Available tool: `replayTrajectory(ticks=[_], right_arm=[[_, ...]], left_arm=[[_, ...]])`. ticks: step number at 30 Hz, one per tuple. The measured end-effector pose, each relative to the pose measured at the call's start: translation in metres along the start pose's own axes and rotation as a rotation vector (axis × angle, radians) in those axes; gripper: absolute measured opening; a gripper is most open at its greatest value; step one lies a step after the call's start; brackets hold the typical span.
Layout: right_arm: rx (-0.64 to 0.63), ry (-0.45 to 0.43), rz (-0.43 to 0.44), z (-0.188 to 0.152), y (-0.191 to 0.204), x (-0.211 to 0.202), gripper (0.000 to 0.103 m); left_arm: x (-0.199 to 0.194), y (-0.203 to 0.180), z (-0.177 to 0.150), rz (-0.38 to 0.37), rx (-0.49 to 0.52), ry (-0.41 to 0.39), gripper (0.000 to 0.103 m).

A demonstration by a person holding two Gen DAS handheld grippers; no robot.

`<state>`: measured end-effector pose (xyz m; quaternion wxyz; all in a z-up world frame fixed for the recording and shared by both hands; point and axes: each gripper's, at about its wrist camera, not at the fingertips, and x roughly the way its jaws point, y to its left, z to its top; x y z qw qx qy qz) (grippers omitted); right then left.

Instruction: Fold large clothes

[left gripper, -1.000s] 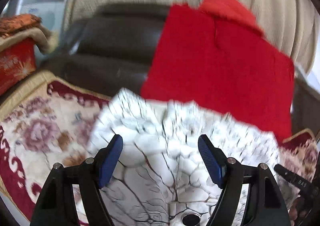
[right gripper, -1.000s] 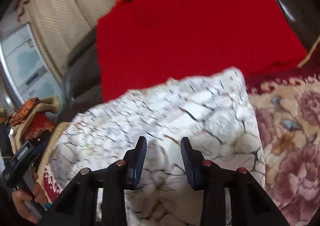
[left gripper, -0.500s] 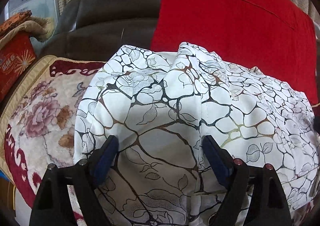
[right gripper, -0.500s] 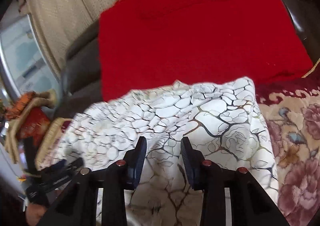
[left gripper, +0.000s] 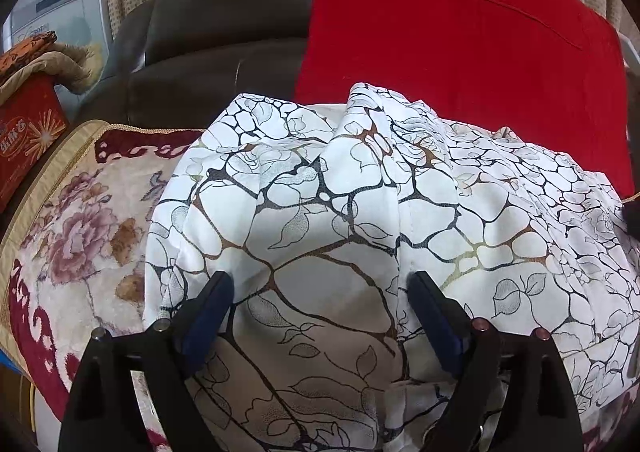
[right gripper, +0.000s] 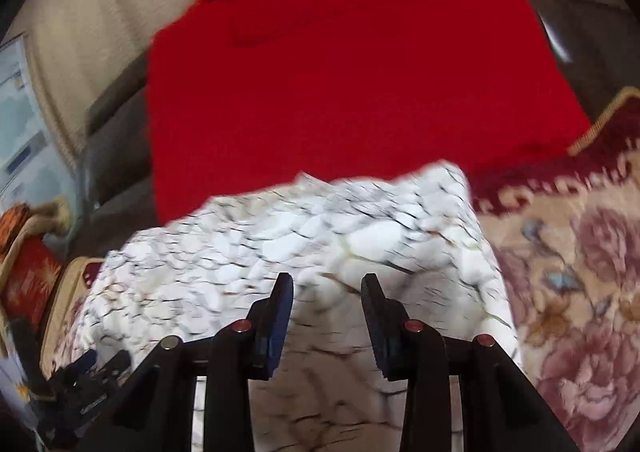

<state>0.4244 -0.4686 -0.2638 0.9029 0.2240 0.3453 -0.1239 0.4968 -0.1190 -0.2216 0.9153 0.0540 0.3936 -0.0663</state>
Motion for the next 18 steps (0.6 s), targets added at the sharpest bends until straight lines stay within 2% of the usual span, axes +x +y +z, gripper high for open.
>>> replayTrajectory(ticks=[2,3,6,9,12,14,15,18], right_arm=[[0.010,0.088,-0.008,-0.006,-0.012,0.024,0.040],[0.007,0.095,-0.002,-0.009,-0.014,0.030,0.040],[-0.039,0.067,-0.013,-0.008,-0.006,0.022,0.039],[-0.018,0.054,0.008,-0.007,-0.009,0.015,0.039],[0.044,0.007,0.024,-0.002,-0.026,-0.006,0.039],[0.053,-0.044,0.009,0.003,-0.034,-0.016,0.039],[0.070,-0.042,0.024,0.006,-0.039,-0.016,0.039],[0.110,0.071,0.054,0.002,-0.048,0.006,0.039]], left_arm=[[-0.001,0.000,0.000,-0.002,0.001,-0.002,0.090],[-0.001,0.000,0.000,-0.001,0.003,0.000,0.090],[-0.001,0.000,0.000,0.000,0.002,0.002,0.090],[-0.008,0.004,0.004,-0.011,-0.005,-0.002,0.090],[-0.027,0.021,0.014,0.026,-0.044,-0.097,0.090],[-0.034,0.039,0.021,0.018,-0.108,-0.136,0.090],[-0.033,0.047,0.022,0.016,-0.136,-0.131,0.090],[-0.004,0.062,0.021,0.056,-0.160,-0.019,0.090]])
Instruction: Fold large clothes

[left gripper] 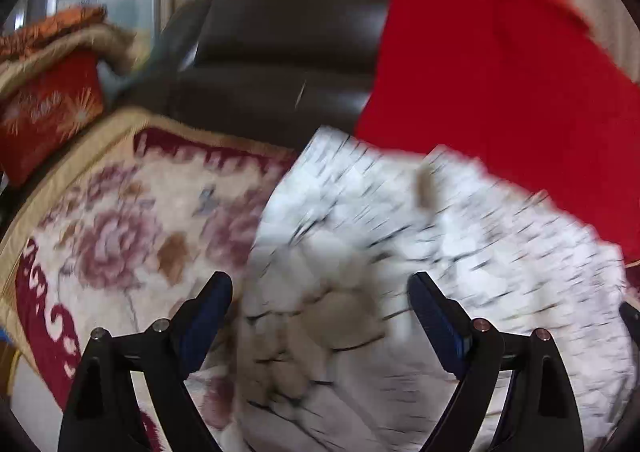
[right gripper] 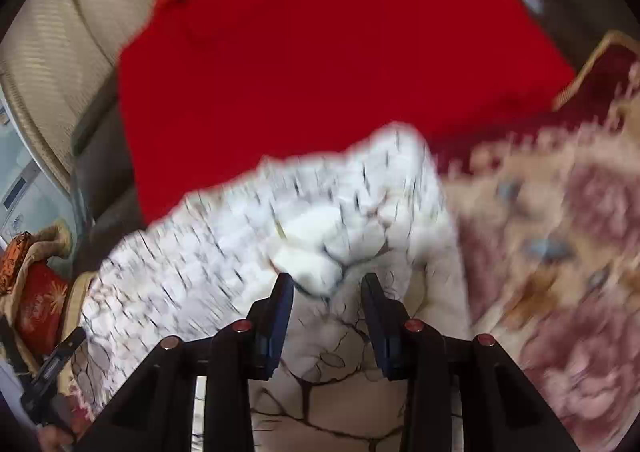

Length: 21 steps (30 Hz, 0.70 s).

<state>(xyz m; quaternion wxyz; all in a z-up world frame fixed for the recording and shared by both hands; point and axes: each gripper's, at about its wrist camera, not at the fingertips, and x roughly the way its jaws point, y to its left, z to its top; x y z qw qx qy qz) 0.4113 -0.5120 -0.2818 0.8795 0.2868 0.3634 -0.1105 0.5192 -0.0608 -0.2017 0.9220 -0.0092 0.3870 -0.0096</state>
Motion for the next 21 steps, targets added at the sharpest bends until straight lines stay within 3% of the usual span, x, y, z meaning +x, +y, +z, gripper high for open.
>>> replayTrajectory(ticks=[2,5,9,13,14,16,18,21], right_arm=[[0.016,0.031,0.012,-0.004,-0.007,0.012,0.040],[0.012,0.026,0.012,-0.003,-0.006,0.008,0.039],[0.005,0.000,0.004,-0.004,-0.005,-0.005,0.039],[0.019,-0.065,0.090,-0.003,-0.003,-0.025,0.040],[0.023,-0.067,0.101,-0.003,-0.002,-0.027,0.051],[0.028,-0.046,0.079,-0.002,0.002,-0.017,0.067],[0.042,0.019,0.070,-0.006,-0.003,0.000,0.067],[0.056,0.020,0.060,-0.007,-0.007,0.006,0.067]], left_arm=[[0.023,0.008,-0.005,-0.039,-0.038,0.075,0.091],[0.025,0.022,-0.003,-0.098,-0.132,0.107,0.092],[0.001,0.017,0.003,-0.058,-0.097,0.003,0.092],[-0.027,0.001,0.007,-0.143,-0.052,-0.096,0.092],[-0.028,-0.003,0.007,-0.147,-0.039,-0.103,0.092],[-0.023,-0.011,0.004,-0.132,-0.012,-0.078,0.092],[-0.010,-0.015,0.001,-0.101,0.006,-0.031,0.092],[0.014,-0.018,-0.007,-0.050,0.025,0.055,0.093]])
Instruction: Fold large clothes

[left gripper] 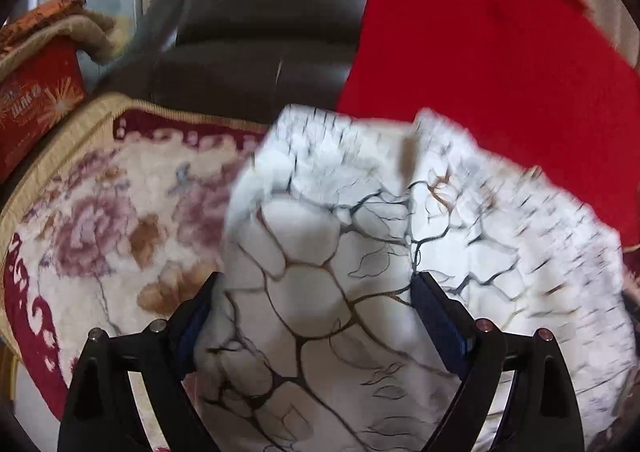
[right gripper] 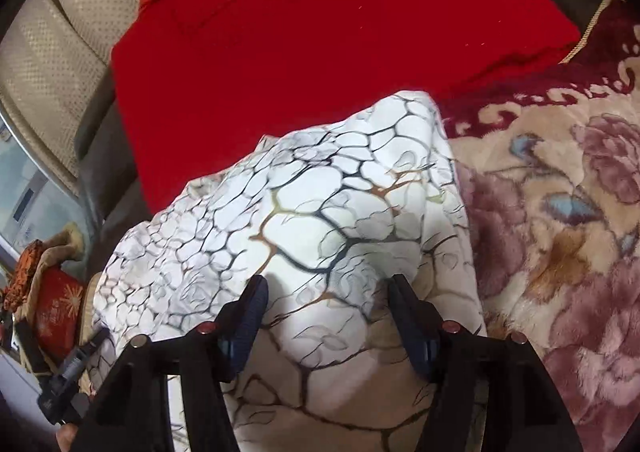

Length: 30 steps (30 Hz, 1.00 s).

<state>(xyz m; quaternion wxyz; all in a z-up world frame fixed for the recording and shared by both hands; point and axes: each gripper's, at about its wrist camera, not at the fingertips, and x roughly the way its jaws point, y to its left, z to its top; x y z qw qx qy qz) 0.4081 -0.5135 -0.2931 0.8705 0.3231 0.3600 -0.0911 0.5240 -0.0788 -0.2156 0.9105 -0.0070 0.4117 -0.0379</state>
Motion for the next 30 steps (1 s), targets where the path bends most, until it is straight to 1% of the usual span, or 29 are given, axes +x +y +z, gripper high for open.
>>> replayTrajectory(ticks=[3,6,9,11,13,15,17,19,21,22,24,25,27,30], right_arm=[[0.010,-0.006,0.012,0.000,-0.002,-0.003,0.067],[0.019,-0.026,0.030,-0.001,-0.004,-0.011,0.067],[0.021,-0.064,0.075,-0.001,-0.005,-0.024,0.067],[0.007,-0.095,0.110,-0.004,0.000,-0.036,0.067],[-0.025,-0.107,0.135,-0.007,0.005,-0.045,0.065],[-0.056,-0.101,0.144,-0.012,0.014,-0.048,0.064],[-0.075,-0.091,0.164,-0.018,0.020,-0.052,0.058],[-0.093,-0.083,0.165,-0.026,0.025,-0.057,0.058],[-0.097,-0.072,0.154,-0.035,0.026,-0.062,0.058],[-0.092,-0.060,0.149,-0.039,0.024,-0.062,0.057],[-0.084,-0.042,0.133,-0.044,0.020,-0.061,0.052],[-0.084,-0.028,0.125,-0.047,0.016,-0.059,0.049],[-0.081,-0.018,0.124,-0.049,0.014,-0.060,0.047],[-0.041,-0.019,0.162,-0.053,0.005,-0.071,0.047]], left_arm=[[-0.002,0.006,-0.002,-0.024,-0.043,0.009,0.094],[-0.011,0.009,-0.001,-0.031,-0.060,-0.012,0.094],[-0.032,0.014,-0.002,-0.053,-0.098,-0.070,0.094],[-0.049,0.015,-0.004,-0.057,-0.097,-0.120,0.094],[-0.063,0.012,-0.007,-0.048,-0.089,-0.148,0.094],[-0.074,0.010,-0.011,-0.064,-0.087,-0.161,0.094],[-0.082,0.003,-0.016,-0.096,-0.058,-0.164,0.094],[-0.083,-0.005,-0.023,-0.110,-0.005,-0.156,0.094],[-0.082,-0.012,-0.031,-0.124,0.023,-0.125,0.094],[-0.073,-0.016,-0.036,-0.128,0.043,-0.074,0.094],[-0.055,-0.021,-0.044,-0.098,0.068,0.013,0.094],[-0.043,-0.022,-0.049,-0.097,0.071,0.045,0.094],[-0.037,-0.023,-0.051,-0.100,0.075,0.064,0.094],[-0.048,-0.018,-0.049,-0.120,0.062,0.031,0.094]])
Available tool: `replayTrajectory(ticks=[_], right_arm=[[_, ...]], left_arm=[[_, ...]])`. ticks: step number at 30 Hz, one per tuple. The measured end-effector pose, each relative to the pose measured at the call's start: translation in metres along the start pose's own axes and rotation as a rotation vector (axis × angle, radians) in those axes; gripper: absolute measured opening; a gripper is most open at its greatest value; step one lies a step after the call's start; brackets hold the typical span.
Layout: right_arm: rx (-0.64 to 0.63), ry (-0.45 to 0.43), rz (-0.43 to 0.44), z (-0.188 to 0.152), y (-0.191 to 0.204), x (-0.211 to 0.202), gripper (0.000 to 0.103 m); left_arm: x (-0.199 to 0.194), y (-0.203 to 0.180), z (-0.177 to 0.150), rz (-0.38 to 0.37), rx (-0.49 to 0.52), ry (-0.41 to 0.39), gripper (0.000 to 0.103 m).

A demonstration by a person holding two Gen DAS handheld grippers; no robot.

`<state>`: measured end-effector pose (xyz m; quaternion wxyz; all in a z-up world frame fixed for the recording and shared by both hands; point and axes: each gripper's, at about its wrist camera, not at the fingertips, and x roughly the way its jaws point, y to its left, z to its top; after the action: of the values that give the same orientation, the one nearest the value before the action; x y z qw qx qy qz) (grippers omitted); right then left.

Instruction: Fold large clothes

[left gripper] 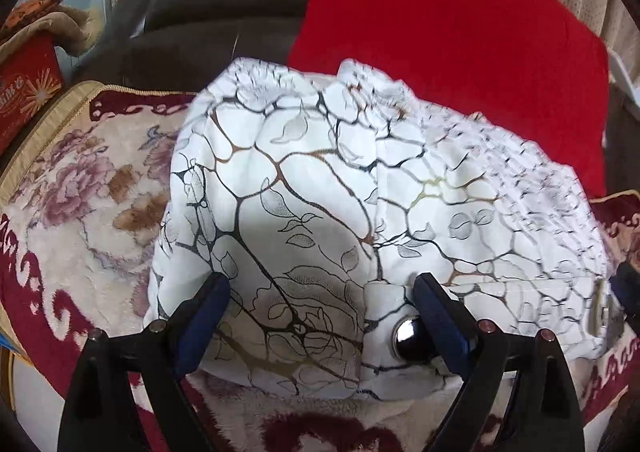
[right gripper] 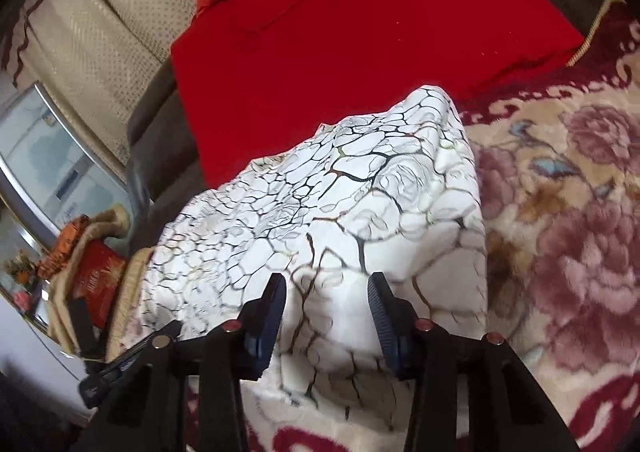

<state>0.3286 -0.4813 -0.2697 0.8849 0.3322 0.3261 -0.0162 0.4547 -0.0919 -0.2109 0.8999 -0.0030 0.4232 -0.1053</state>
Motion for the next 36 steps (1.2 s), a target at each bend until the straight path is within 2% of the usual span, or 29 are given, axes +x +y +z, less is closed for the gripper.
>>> replayTrajectory(ticks=[3,7,9,12,16,19,20,25,26,28,30,32,33,36], right_arm=[[0.043,-0.012,0.075,-0.005,-0.007,-0.016,0.047],[0.098,0.013,0.166,-0.015,-0.011,-0.028,0.053],[0.098,-0.003,0.199,-0.022,-0.007,-0.037,0.053],[0.023,-0.068,0.148,-0.027,0.004,-0.050,0.053],[0.080,-0.024,0.081,-0.027,-0.009,-0.036,0.050],[0.167,0.095,0.008,-0.029,-0.033,-0.006,0.025],[0.185,0.112,-0.002,-0.030,-0.038,0.000,0.022],[0.130,0.092,-0.026,-0.025,-0.029,-0.009,0.021],[0.115,0.071,-0.019,-0.024,-0.025,-0.014,0.026],[0.086,0.024,0.020,-0.020,-0.018,-0.023,0.026],[0.058,-0.008,0.049,-0.014,-0.009,-0.027,0.026],[0.048,-0.005,0.064,-0.008,0.001,-0.020,0.026],[0.047,0.001,0.062,-0.008,0.003,-0.017,0.026],[0.055,0.098,0.004,-0.013,0.005,0.016,0.025]], left_arm=[[-0.015,0.011,-0.006,-0.038,-0.050,-0.038,0.094],[-0.037,0.029,-0.017,-0.104,-0.136,-0.076,0.094],[-0.050,0.031,-0.022,-0.131,-0.147,-0.124,0.094],[-0.056,0.026,-0.023,-0.095,-0.093,-0.157,0.094],[-0.038,0.030,-0.025,-0.054,-0.084,-0.103,0.094],[-0.017,0.038,-0.026,0.008,-0.105,-0.025,0.094],[-0.012,0.042,-0.026,0.011,-0.121,-0.008,0.094],[-0.015,0.047,-0.023,0.000,-0.158,-0.042,0.094],[-0.017,0.047,-0.023,-0.002,-0.162,-0.052,0.094],[-0.026,0.045,-0.022,-0.019,-0.165,-0.091,0.094],[-0.036,0.039,-0.020,-0.035,-0.135,-0.149,0.094],[-0.041,0.031,-0.020,-0.014,-0.095,-0.185,0.094],[-0.040,0.030,-0.020,-0.006,-0.082,-0.182,0.094],[-0.018,0.029,-0.022,0.032,-0.070,-0.068,0.094]])
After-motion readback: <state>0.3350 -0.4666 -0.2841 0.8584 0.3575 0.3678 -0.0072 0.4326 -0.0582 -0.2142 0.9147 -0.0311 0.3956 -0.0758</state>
